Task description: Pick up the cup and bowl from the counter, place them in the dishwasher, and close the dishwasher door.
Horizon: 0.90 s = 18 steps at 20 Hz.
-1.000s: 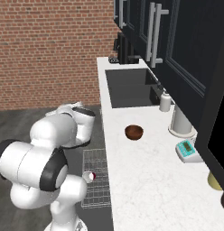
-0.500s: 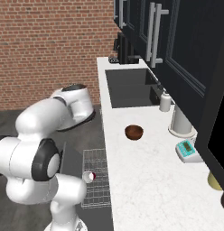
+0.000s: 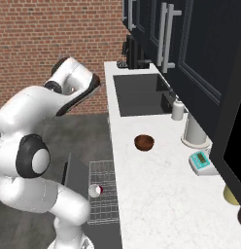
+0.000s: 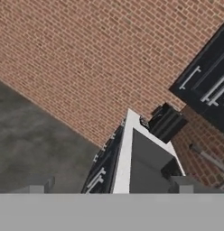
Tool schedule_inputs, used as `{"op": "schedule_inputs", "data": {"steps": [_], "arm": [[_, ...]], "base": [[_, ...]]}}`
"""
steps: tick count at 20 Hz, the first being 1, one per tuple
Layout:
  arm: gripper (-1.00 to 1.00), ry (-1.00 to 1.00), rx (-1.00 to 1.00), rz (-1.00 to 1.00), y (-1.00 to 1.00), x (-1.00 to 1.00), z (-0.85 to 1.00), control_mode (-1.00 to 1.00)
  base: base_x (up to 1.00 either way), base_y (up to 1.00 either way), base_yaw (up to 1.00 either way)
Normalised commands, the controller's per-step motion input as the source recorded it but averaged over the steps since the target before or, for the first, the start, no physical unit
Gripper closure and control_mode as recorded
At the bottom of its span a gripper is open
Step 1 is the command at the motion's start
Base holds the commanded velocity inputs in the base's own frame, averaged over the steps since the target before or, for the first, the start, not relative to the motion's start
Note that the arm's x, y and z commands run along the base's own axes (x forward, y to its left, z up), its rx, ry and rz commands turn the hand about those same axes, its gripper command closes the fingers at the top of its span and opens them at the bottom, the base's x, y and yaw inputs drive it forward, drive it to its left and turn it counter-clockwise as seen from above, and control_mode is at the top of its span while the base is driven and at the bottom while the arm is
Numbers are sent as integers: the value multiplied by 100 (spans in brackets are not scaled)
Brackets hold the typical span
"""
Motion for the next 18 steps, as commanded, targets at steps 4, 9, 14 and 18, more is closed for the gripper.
{"op": "schedule_inputs", "data": {"steps": [4,9,14,18], "arm": [[-100,25,-26,0,-9,0,100,-100],[-100,41,-27,-2,-20,0,100,-100],[-100,46,-28,-8,-31,0,100,-100],[-100,50,-21,-11,-39,0,100,-100]], "base": [[0,0,0],[0,0,0],[0,0,0],[0,0,0]]}}
